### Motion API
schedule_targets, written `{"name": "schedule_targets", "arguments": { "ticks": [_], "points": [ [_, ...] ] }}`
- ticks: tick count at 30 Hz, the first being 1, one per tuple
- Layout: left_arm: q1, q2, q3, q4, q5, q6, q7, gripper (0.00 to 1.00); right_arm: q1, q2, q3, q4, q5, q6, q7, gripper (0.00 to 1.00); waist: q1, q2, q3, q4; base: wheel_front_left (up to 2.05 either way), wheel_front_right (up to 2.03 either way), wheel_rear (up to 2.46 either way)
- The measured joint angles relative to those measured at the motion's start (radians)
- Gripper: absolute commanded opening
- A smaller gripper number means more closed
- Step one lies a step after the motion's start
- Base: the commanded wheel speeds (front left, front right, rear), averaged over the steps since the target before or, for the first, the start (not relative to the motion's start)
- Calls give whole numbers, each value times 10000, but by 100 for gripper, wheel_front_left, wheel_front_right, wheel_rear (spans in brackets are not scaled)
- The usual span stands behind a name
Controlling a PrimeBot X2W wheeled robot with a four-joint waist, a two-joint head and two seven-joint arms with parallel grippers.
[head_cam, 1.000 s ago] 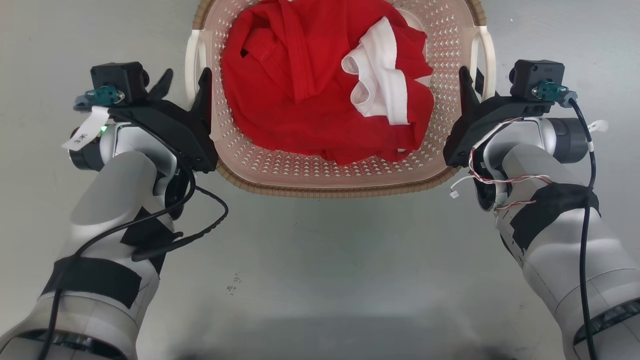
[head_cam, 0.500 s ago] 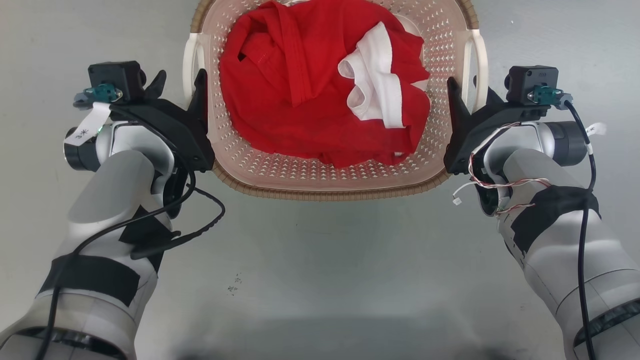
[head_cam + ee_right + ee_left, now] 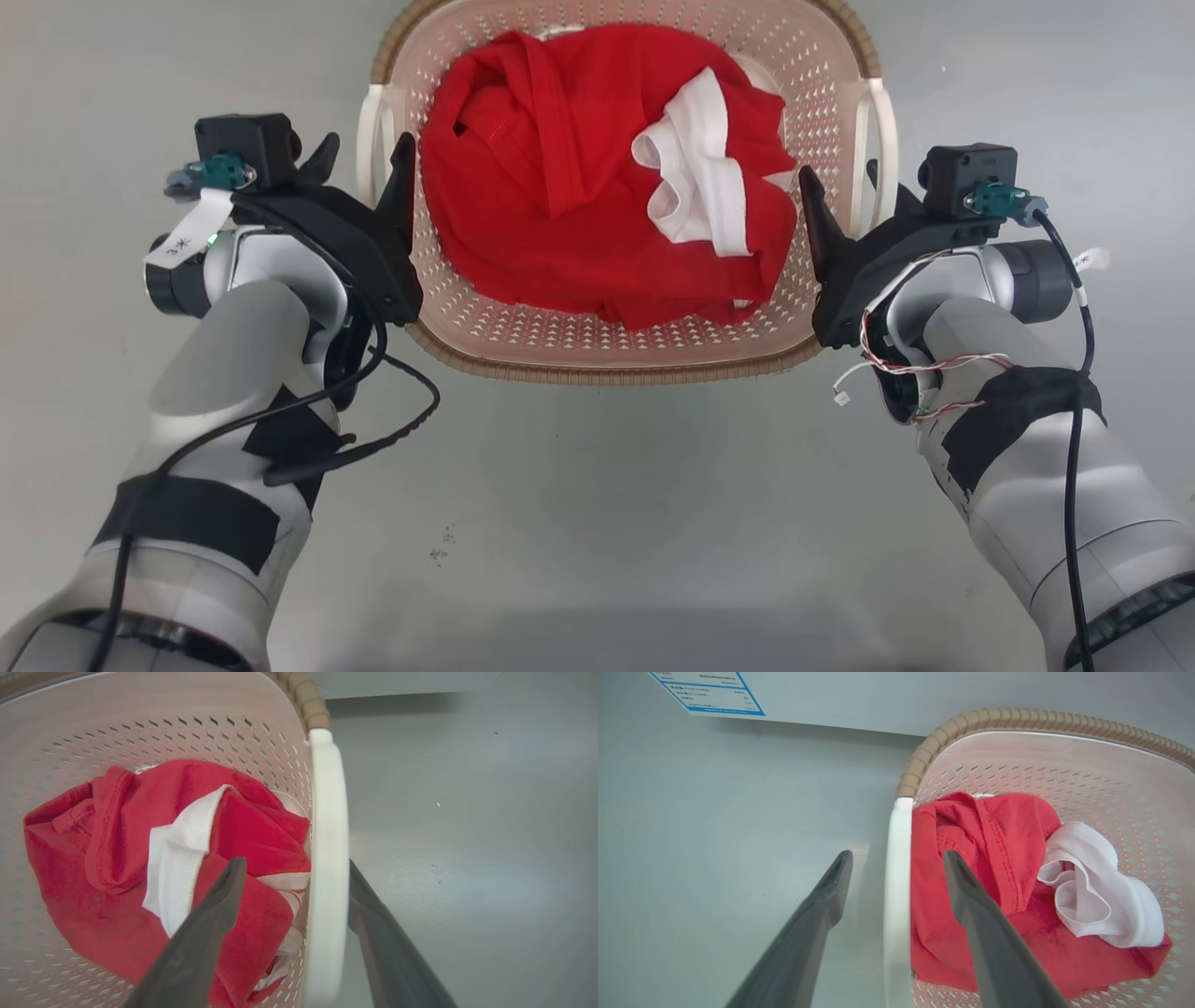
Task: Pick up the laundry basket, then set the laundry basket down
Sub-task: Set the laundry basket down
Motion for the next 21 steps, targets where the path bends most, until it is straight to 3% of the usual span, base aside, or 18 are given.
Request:
{"name": "schedule_targets", "arguments": {
  "ticks": [21],
  "points": [
    [1409,-61,2,182,-199,-12,-359,100,751,2,-92,489,464,56,-443,100,-1,0,-2393,-28,0,0,0]
  ]
}}
